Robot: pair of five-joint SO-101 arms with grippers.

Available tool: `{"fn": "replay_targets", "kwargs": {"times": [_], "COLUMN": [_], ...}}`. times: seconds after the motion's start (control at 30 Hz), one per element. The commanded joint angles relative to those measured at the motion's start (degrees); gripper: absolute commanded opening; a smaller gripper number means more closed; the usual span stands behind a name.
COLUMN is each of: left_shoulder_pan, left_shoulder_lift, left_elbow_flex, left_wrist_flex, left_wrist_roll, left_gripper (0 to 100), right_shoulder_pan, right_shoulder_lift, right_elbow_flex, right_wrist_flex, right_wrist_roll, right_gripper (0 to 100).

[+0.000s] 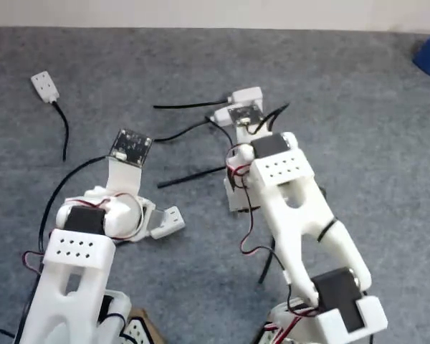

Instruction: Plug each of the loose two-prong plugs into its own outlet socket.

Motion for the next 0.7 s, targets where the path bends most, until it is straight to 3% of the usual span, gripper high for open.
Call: {"fn": "replay_targets", "kwargs": {"times": [0.0,0.17,0.67], "left_shoulder_pan": [0.22,0.13,0.48], "left_shoulder_lift": [-0.22,-0.22,-0.13], "left_elbow_flex": [0.31,3.21,3.56], "left_wrist_flex": [-1.58,-5.54,-5.71], "left_wrist_roll": [0.88,0.88,0.88], "left_gripper": [27,27,27], "right_shoulder_pan": [-1.63,-2.68,-2.95], "right_shoulder_lift": [1.45,7.69,34.86], "right_elbow_flex": [-6.20,-13.85,-42.95], "right_wrist_flex": [1.36,5.58,10.07], "right_wrist_roll": [0.44,0.70,2.73], "right_gripper": [0.8,0.8,0.8]}}
